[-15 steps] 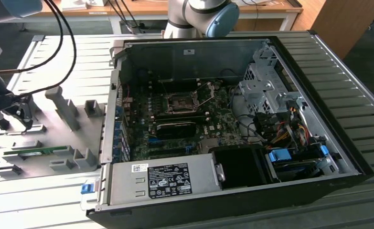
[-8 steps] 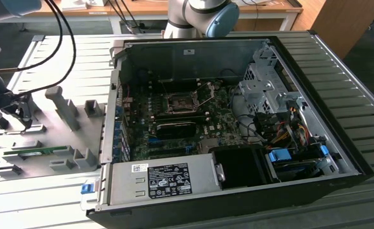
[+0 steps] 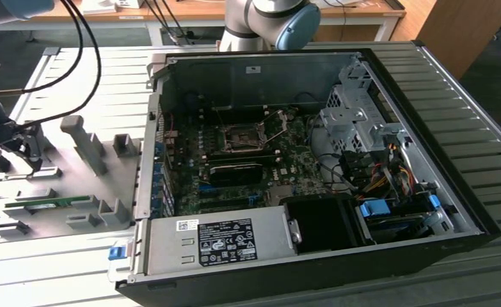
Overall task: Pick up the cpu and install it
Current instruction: 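Pick up the cpu and move it towards the insertion slot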
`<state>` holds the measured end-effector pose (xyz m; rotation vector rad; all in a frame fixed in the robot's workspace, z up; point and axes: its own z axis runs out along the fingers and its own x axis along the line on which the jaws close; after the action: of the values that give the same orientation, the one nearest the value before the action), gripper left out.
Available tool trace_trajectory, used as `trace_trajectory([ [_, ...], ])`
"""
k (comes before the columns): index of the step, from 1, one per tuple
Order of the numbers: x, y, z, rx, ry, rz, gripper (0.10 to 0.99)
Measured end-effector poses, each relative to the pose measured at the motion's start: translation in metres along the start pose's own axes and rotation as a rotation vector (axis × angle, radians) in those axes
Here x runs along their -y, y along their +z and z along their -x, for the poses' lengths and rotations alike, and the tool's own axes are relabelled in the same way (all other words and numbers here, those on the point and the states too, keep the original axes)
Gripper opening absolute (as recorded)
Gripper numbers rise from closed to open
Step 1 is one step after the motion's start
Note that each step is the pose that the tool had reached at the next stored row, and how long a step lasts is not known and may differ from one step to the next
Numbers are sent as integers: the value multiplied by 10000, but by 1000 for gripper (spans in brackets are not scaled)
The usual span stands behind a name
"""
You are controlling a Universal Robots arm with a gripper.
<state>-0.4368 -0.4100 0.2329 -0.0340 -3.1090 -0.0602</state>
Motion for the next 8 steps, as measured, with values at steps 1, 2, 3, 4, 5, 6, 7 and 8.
trace_trajectory([
  [1,0,-4,0,0,0,0,537],
  [2,0,-8,0,1,0,0,537],
  [3,0,-11,0,1,0,0,537],
  [4,0,-15,0,1,0,0,537],
  [5,-1,-18,0,1,0,1,537],
  [6,-1,-21,-1,1,0,0,537],
  [7,-1,-25,-1,1,0,0,537],
  [8,-1,-28,-1,1,0,1,537],
])
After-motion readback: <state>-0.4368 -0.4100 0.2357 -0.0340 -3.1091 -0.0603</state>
